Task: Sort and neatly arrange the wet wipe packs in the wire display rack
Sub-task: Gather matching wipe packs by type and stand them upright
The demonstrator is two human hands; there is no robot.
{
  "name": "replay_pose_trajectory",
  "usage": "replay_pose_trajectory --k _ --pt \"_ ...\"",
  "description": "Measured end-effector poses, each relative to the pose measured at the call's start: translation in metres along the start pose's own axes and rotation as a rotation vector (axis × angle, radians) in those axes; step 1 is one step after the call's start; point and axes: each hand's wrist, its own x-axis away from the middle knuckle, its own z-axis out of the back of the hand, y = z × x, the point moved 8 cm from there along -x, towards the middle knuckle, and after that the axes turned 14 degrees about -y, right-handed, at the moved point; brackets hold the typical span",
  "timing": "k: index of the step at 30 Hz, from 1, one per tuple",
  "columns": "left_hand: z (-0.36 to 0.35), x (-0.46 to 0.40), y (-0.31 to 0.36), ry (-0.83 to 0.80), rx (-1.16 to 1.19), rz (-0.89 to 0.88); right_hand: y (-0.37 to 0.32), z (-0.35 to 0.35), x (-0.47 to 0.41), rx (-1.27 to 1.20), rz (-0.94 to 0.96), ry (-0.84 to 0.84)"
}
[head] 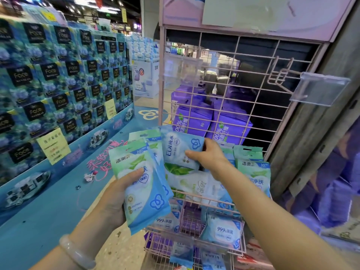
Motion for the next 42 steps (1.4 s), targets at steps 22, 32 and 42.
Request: replay_pose_trajectory --k 22,32,42 --pt "-0.074 -0.025 -0.020 -0.162 0.126 0.010 0.069 -0.030 0.085 -0.775 -0.052 -0.030" --pt "-0.049 -0.020 -0.008 -0.172 0.133 -0.058 0.043 0.015 0.081 -0.166 -0.017 -0.088" --pt "0.002 0.001 0.014 0.044 -0.006 -0.070 0.061 0.031 0.063 0.607 -0.195 0.078"
